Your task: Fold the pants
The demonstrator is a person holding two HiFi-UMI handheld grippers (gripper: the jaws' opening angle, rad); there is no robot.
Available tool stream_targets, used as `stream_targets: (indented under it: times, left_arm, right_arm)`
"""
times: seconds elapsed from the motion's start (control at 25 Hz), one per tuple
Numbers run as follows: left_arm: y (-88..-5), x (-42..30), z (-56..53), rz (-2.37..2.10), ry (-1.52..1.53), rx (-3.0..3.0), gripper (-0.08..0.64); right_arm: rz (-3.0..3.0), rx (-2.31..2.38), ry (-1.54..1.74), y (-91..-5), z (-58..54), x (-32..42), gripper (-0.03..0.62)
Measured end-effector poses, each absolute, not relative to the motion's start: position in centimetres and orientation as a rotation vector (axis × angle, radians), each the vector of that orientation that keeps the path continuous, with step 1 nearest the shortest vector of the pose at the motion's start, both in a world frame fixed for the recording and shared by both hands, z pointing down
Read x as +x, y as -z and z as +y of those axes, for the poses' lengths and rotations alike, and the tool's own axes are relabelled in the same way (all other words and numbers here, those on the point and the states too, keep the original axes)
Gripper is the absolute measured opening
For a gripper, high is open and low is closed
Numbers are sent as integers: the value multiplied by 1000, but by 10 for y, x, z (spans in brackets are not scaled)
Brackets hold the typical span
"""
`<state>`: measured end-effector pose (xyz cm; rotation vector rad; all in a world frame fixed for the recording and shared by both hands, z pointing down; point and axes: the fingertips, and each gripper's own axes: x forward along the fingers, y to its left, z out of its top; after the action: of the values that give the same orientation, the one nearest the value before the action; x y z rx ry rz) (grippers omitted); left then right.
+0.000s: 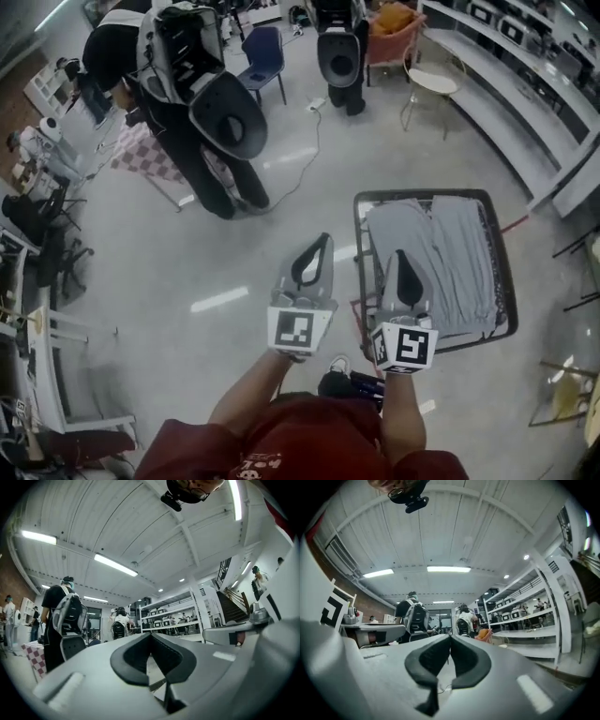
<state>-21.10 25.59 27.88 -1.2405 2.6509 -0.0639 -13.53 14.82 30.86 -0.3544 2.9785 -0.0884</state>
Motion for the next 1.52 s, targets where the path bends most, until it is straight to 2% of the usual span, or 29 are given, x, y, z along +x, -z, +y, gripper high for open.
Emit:
stream_targets:
  times: [0.36, 0.76, 1.16, 1.52]
  left_arm:
    - [-294, -228, 159, 2477, 25, -1612, 6]
    - [-319, -267, 73, 2143, -41, -2083, 6]
    - [-330, -277, 51, 1799, -71, -2412, 6]
    - [-344, -253, 67, 1600, -71, -2570, 6]
  right_arm:
    - [2940, -814, 2, -322, 72, -106, 2]
    - [2774, -1353, -59, -330, 39, -133, 2]
    - [2568, -1797, -101, -333, 61, -127, 2]
    - [2445, -2003, -112, -340, 99, -108, 3]
